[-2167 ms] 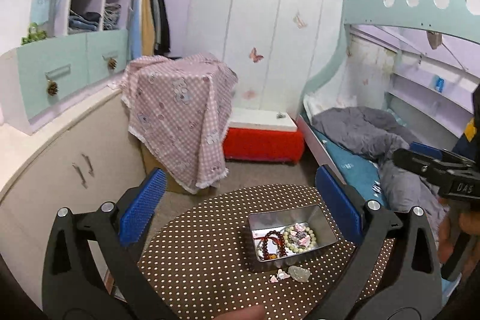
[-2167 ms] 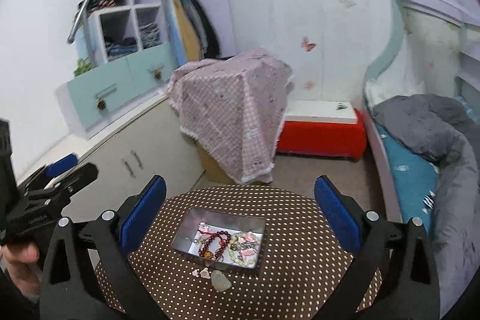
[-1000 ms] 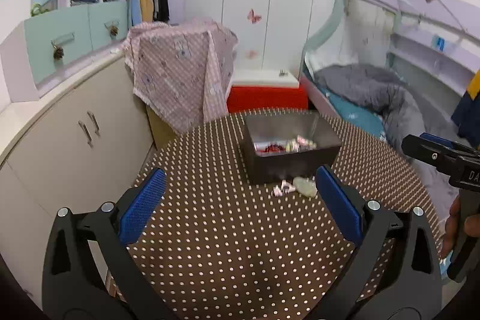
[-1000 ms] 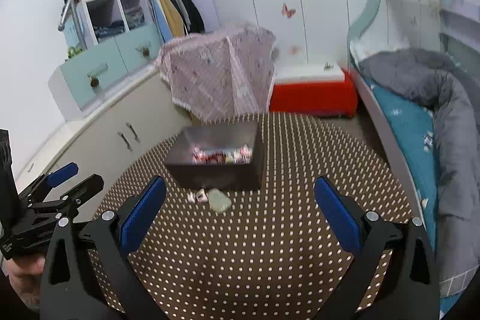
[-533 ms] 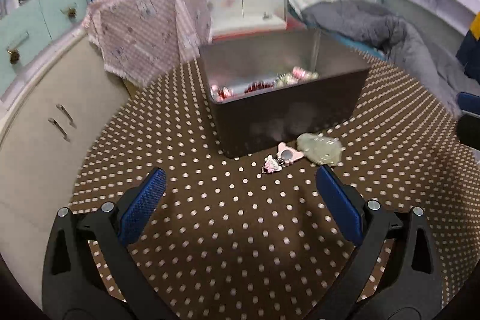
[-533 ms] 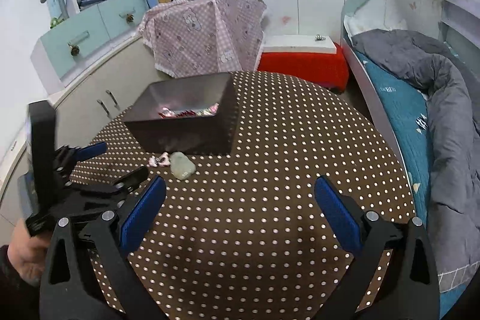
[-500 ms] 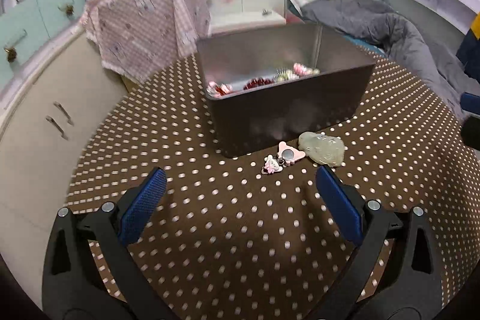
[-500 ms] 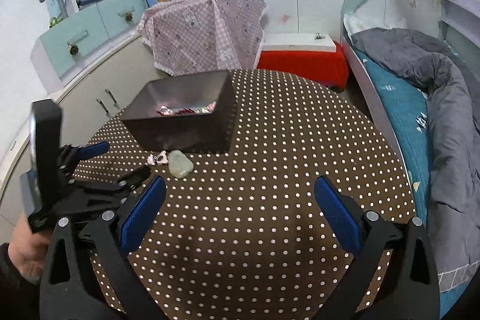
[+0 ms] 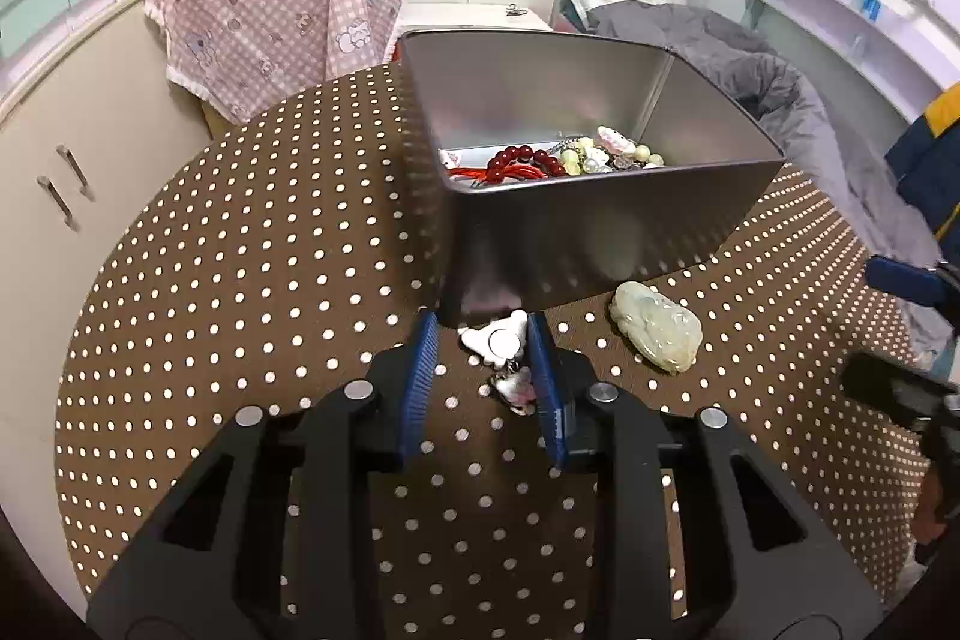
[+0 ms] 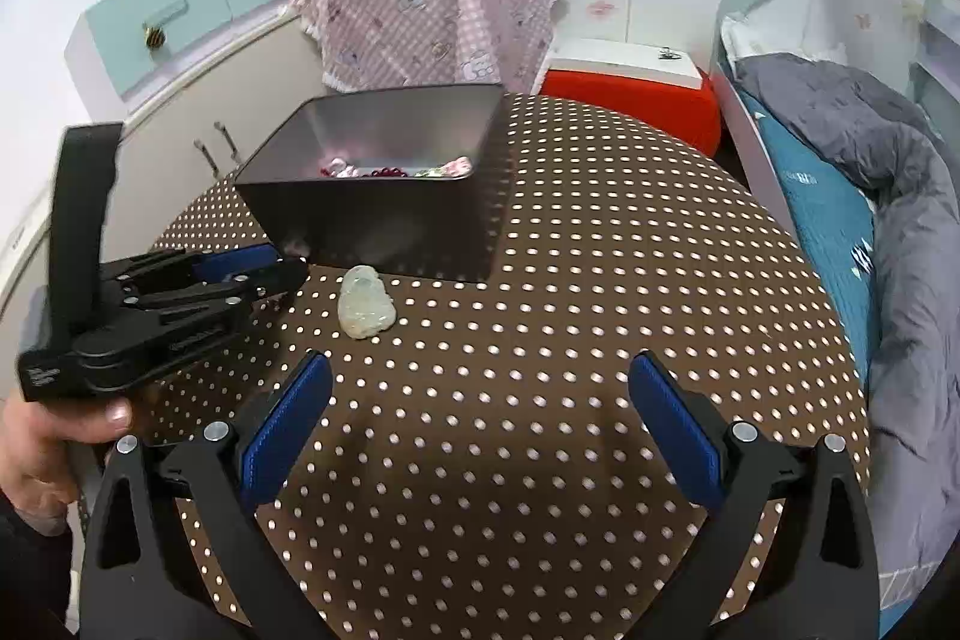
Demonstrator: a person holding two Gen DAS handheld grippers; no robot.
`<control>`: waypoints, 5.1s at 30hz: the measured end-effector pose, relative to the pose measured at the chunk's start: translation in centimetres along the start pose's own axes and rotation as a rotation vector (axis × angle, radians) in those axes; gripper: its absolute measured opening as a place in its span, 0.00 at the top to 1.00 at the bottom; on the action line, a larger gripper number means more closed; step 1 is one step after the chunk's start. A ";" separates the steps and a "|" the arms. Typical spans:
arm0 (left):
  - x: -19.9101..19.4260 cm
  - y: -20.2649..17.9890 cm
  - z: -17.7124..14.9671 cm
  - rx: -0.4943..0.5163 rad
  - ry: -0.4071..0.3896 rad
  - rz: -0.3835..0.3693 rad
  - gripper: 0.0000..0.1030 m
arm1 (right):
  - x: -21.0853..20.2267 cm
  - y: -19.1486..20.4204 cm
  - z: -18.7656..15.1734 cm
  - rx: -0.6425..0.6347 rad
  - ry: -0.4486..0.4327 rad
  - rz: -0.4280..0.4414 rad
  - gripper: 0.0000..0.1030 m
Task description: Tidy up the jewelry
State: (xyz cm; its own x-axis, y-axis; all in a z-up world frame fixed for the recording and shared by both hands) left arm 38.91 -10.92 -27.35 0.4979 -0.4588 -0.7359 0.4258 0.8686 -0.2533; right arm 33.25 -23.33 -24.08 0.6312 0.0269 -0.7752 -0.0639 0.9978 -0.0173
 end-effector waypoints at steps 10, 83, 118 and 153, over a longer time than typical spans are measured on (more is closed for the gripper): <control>0.6 -0.1 0.2 0.009 0.003 0.008 0.69 | 5.4 5.0 1.1 -0.148 0.058 0.042 0.29; -5.1 -1.1 -2.7 0.038 -0.044 -0.089 0.87 | 2.0 5.4 -1.5 -0.164 0.043 0.117 0.91; -8.6 -2.7 13.0 0.093 -0.220 -0.097 0.86 | -4.7 2.3 15.3 -0.049 -0.168 0.204 0.92; -27.0 -3.5 8.7 0.013 -0.553 0.363 0.06 | -19.9 1.1 12.8 0.093 -0.422 0.008 0.08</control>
State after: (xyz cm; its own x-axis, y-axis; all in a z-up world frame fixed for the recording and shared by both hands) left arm 30.55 -3.20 -1.07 0.9247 -0.1688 -0.3412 0.1652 0.9855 -0.0397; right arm 30.50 -22.02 -0.64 0.8929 0.0378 -0.4487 -0.0123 0.9981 0.0596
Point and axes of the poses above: each gripper's, at about its wrist camera, not at the fingertips, and x roughly the way its jaws point, y to its left, z to its top, the point moved 10 cm from there along x, roughly the way its jaws point, and after that the axes turned 10 degrees about -z, right-handed, at the moved point
